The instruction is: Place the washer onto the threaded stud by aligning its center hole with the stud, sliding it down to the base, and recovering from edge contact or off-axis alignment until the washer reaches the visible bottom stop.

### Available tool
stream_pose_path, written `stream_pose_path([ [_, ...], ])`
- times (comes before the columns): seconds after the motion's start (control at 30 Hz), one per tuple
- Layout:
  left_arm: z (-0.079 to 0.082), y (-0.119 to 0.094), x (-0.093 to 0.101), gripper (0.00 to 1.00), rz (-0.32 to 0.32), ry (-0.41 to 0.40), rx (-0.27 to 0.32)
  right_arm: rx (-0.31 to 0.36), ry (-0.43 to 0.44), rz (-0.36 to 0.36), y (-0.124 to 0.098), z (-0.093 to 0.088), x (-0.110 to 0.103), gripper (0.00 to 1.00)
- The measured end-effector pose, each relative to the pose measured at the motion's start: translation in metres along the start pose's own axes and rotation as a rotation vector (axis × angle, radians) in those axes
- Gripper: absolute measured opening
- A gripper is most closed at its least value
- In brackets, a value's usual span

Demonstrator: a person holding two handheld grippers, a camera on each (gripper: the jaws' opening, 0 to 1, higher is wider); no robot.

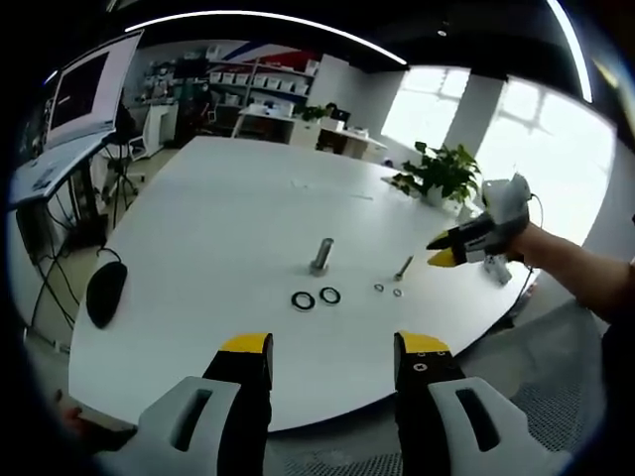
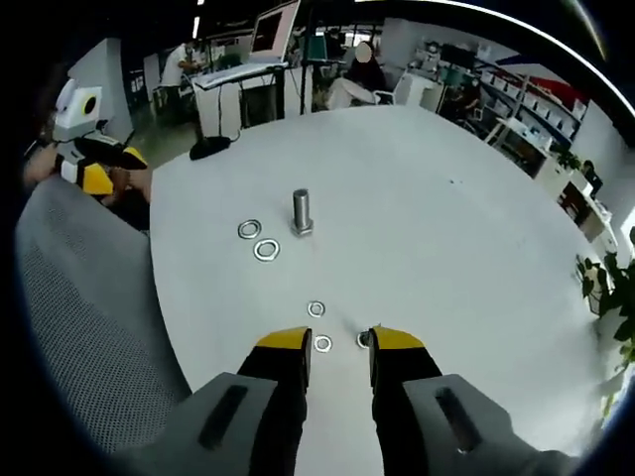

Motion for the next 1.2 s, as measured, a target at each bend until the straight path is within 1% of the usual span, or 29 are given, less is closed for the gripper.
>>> stream_pose_path([
  [0.07, 0.0, 0.0, -0.001, 0.47, 0.004, -0.006, 0.001, -0.018, -0.016, -0.005, 0.002, -0.002, -0.002, 0.25],
  [0.17, -0.001, 0.001, 0.0, 0.47, 0.003, 0.006, -0.008, -0.024, -0.016, 0.001, 0.006, -0.004, -0.004, 0.25],
  [0.27, 0.0, -0.001, -0.003, 0.42, 0.021, -0.004, 0.003, -0.027, -0.023, 0.0, 0.008, -0.004, -0.005, 0.25],
  [0.33, 0.001, -0.001, -0.003, 0.41, 0.015, -0.008, 0.008, -0.029, -0.033, 0.002, 0.009, -0.005, -0.007, 0.25],
  [0.43, 0.0, -0.001, -0.004, 0.41, 0.025, 0.004, 0.004, -0.037, -0.047, 0.014, 0.011, -0.006, -0.011, 0.25],
  [0.5, -0.002, 0.0, -0.004, 0.41, 0.025, -0.005, -0.012, -0.054, -0.065, 0.021, 0.014, -0.008, -0.012, 0.25],
  [0.53, -0.004, 0.001, -0.005, 0.41, 0.027, -0.002, -0.021, -0.068, -0.084, 0.031, 0.016, -0.009, -0.013, 0.25],
  [0.6, -0.002, 0.0, -0.005, 0.41, 0.032, 0.0, -0.007, -0.095, -0.12, 0.042, 0.019, -0.011, -0.014, 0.25],
  [0.63, -0.002, -0.001, -0.006, 0.41, 0.03, -0.014, 0.0, -0.118, -0.147, 0.054, 0.023, -0.013, -0.015, 0.25],
  [0.67, -0.003, -0.001, -0.007, 0.41, 0.025, -0.02, -0.002, -0.138, -0.162, 0.061, 0.025, -0.016, -0.014, 0.25],
  [0.7, -0.003, 0.0, -0.007, 0.41, 0.024, -0.02, -0.004, -0.142, -0.169, 0.06, 0.026, -0.016, -0.014, 0.25],
  [0.77, -0.005, 0.0, -0.006, 0.4, 0.026, -0.012, -0.017, -0.18, -0.199, 0.066, 0.032, -0.019, -0.009, 0.25],
  [0.83, -0.006, 0.001, -0.006, 0.39, 0.027, -0.011, -0.019, -0.227, -0.253, 0.09, 0.038, -0.022, -0.008, 0.25],
  [0.9, -0.007, 0.001, -0.006, 0.39, 0.023, -0.006, -0.024, -0.25, -0.306, 0.094, 0.042, -0.022, -0.008, 0.25],
  [0.93, -0.007, 0.001, -0.006, 0.39, 0.022, -0.004, -0.024, -0.242, -0.336, 0.101, 0.045, -0.019, -0.009, 0.25],
  [0.97, -0.006, 0.0, -0.006, 0.39, 0.02, -0.006, -0.021, -0.242, -0.34, 0.115, 0.047, -0.019, -0.01, 0.25],
  [1.03, -0.007, 0.0, -0.008, 0.39, 0.019, -0.012, -0.018, -0.264, -0.344, 0.125, 0.052, -0.02, -0.01, 0.24],
  [1.07, -0.007, 0.0, -0.008, 0.39, 0.02, -0.015, -0.019, -0.284, -0.36, 0.129, 0.055, -0.02, -0.009, 0.24],
  [1.2, -0.007, 0.0, -0.008, 0.38, 0.017, -0.01, -0.02, -0.322, -0.397, 0.158, 0.065, -0.021, -0.011, 0.24],
])
Point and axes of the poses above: the point that each gripper's makers call its tool centre point, and the gripper's own axes: y roughly forward along the fingers, x roughly to its right, z roughly out of its top, the point moved 2 cm from there along -y, roughly backward along the fingers, and after that the axes turned 13 degrees about -x, right-handed, at the moved point
